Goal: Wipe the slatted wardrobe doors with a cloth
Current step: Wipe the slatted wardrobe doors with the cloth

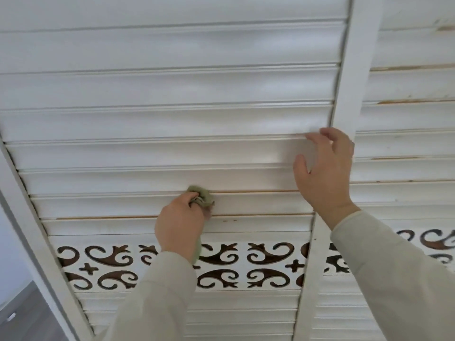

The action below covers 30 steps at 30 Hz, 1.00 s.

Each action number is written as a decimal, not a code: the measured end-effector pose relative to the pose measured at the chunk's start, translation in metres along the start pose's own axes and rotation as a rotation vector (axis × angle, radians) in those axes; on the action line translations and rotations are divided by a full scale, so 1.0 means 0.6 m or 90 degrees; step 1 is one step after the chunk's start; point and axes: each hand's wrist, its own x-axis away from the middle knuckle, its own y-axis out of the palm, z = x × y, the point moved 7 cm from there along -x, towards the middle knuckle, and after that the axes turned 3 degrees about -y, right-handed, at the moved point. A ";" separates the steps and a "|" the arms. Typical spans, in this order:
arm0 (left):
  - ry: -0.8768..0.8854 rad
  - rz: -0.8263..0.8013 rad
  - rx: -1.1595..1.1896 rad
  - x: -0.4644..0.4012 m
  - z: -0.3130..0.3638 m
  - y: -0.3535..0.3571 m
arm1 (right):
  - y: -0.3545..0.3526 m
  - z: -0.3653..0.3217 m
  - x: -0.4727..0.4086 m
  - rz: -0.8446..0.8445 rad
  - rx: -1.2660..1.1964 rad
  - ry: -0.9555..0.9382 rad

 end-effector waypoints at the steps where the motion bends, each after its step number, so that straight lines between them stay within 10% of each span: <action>1: 0.000 0.011 0.008 0.004 0.002 -0.002 | -0.017 0.034 0.004 0.033 0.026 0.079; 7: 0.004 0.015 0.025 0.031 0.047 0.018 | -0.007 0.143 0.045 -0.126 -0.236 0.460; 13: 0.207 -0.172 0.029 0.120 0.207 0.116 | 0.023 0.163 0.063 -0.211 -0.360 0.570; 18: 0.370 -0.223 -0.082 0.153 0.282 0.215 | 0.022 0.182 0.062 -0.246 -0.353 0.568; 25: 0.168 -0.070 0.033 0.101 0.157 0.156 | 0.030 0.196 0.067 -0.248 -0.377 0.565; 30: 0.298 -0.173 -0.030 0.154 0.266 0.215 | 0.029 0.192 0.066 -0.240 -0.366 0.548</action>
